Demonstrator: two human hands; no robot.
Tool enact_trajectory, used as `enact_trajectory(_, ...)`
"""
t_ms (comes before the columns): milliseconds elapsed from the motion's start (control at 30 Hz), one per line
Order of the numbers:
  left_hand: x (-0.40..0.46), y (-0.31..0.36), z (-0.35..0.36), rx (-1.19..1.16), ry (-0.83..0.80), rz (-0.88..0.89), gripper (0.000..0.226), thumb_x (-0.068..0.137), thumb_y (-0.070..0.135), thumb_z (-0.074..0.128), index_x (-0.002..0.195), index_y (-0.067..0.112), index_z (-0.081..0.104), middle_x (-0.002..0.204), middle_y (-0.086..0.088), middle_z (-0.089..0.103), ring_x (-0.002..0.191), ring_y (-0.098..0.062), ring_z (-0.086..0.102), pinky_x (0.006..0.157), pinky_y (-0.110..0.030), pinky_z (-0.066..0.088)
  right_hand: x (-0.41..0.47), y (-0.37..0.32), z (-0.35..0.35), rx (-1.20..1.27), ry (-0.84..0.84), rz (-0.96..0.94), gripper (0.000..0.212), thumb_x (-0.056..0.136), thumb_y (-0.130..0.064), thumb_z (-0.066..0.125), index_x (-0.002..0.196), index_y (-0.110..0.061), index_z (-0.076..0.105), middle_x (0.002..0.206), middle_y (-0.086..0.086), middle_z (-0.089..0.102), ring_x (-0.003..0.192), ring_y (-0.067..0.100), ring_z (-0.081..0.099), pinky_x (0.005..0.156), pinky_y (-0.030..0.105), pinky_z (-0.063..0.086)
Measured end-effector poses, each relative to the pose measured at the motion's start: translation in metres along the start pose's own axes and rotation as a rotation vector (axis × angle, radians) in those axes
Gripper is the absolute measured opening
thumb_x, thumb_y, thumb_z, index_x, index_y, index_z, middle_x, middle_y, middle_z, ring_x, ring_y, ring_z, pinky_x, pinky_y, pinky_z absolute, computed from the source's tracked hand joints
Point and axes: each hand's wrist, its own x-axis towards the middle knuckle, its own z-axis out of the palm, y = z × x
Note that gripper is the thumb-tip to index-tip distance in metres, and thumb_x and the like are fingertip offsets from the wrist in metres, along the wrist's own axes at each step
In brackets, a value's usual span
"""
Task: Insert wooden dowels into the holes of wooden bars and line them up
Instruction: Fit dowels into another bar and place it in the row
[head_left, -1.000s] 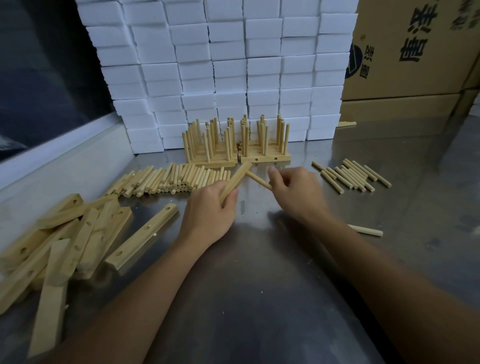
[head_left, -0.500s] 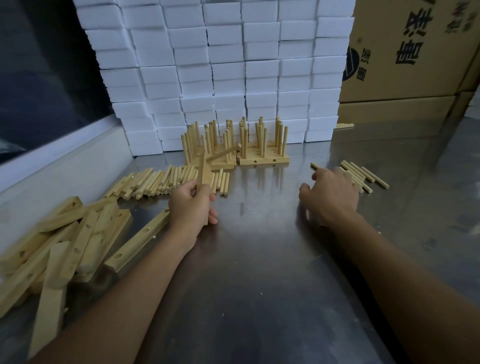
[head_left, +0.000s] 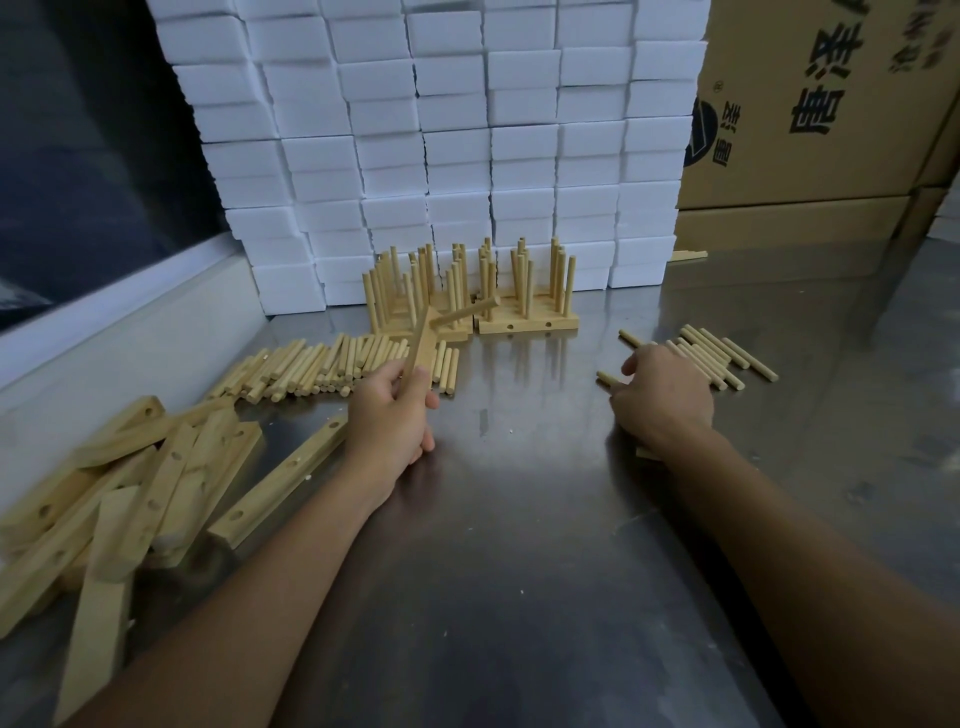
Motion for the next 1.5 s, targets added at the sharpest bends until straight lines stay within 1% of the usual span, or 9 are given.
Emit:
enact_trajectory(133,0.0,0.0,0.0,0.009,0.007,0.004,0.024,0.102,0.024,0.047,0.088,0.009,0.059,0.07,0.004,0.06,0.038,-0.014,0.046,0.035,-0.024,0.03,0.0,-0.004,0.002,-0.009,-0.054,-0.06,0.015,0.09,-0.009,0.066,0.103,-0.006,0.072,0.095,0.009,0.069,0.084,0.024,0.064,0.079,0.039,0.058)
enact_trajectory(267,0.0,0.0,0.0,0.039,-0.012,0.054,0.028,0.102,0.026,0.047,0.083,0.009,0.058,0.058,0.006,0.056,0.039,-0.017,0.047,0.036,-0.026,0.032,0.0,-0.011,0.004,0.099,0.0,-0.117,0.022,0.09,-0.004,0.064,0.111,-0.007,0.063,0.094,0.005,0.062,0.08,0.019,0.058,0.066,0.032,0.051)
enact_trajectory(400,-0.004,0.004,0.003,0.087,-0.108,0.185,0.018,0.105,0.03,0.043,0.103,0.025,0.061,0.077,-0.001,0.062,0.041,-0.023,0.053,0.037,-0.024,0.037,-0.005,-0.023,0.009,0.287,0.05,-0.173,0.025,0.093,-0.005,0.057,0.116,-0.014,0.052,0.092,0.002,0.058,0.077,0.016,0.054,0.064,0.031,0.046)
enact_trajectory(500,-0.007,0.007,0.007,0.035,-0.165,0.126,0.018,0.105,0.033,0.043,0.116,0.034,0.057,0.071,-0.003,0.06,0.041,-0.02,0.05,0.038,-0.023,0.038,-0.013,-0.03,0.014,0.441,0.096,-0.226,0.011,0.102,-0.021,0.047,0.112,-0.018,0.051,0.09,0.002,0.06,0.075,0.015,0.057,0.065,0.034,0.049)
enact_trajectory(667,-0.011,0.015,0.015,-0.136,-0.198,-0.103,0.014,0.1,0.014,0.047,0.094,0.017,0.059,0.063,-0.002,0.049,0.039,-0.017,0.037,0.035,-0.019,0.026,-0.023,-0.036,0.021,0.506,0.136,-0.207,0.025,0.099,-0.049,0.05,0.098,-0.024,0.053,0.074,-0.008,0.059,0.07,0.011,0.06,0.062,0.031,0.051)
enact_trajectory(1000,-0.012,0.017,0.015,-0.243,-0.206,-0.142,0.015,0.102,0.019,0.051,0.104,0.008,0.06,0.081,-0.001,0.073,0.047,-0.017,0.054,0.037,-0.024,0.034,-0.039,-0.053,0.024,0.593,0.15,-0.411,0.015,0.099,-0.031,0.058,0.099,-0.017,0.062,0.065,-0.008,0.058,0.059,0.009,0.057,0.057,0.031,0.051)
enact_trajectory(1167,-0.012,0.017,0.015,-0.268,-0.22,-0.132,0.015,0.103,0.02,0.048,0.107,0.011,0.06,0.076,0.001,0.072,0.045,-0.018,0.053,0.036,-0.024,0.033,-0.047,-0.057,0.02,0.582,0.145,-0.586,0.014,0.097,-0.028,0.062,0.103,-0.017,0.068,0.077,-0.004,0.066,0.068,0.011,0.063,0.066,0.041,0.058)
enact_trajectory(1367,-0.014,0.015,0.014,-0.211,-0.263,-0.084,0.017,0.104,0.018,0.047,0.105,0.01,0.062,0.066,0.005,0.064,0.044,-0.016,0.047,0.037,-0.021,0.03,-0.054,-0.063,0.018,0.551,0.172,-0.75,0.011,0.094,-0.028,0.066,0.097,-0.019,0.072,0.071,-0.026,0.058,0.067,0.0,0.061,0.065,0.032,0.057)
enact_trajectory(1500,-0.016,0.013,0.015,-0.167,-0.283,-0.037,0.016,0.103,0.018,0.048,0.102,0.014,0.064,0.071,0.003,0.063,0.045,-0.015,0.048,0.039,-0.019,0.033,-0.051,-0.061,0.018,0.538,0.157,-0.731,0.01,0.094,-0.025,0.066,0.097,-0.019,0.074,0.079,-0.013,0.071,0.072,0.006,0.065,0.066,0.037,0.058)
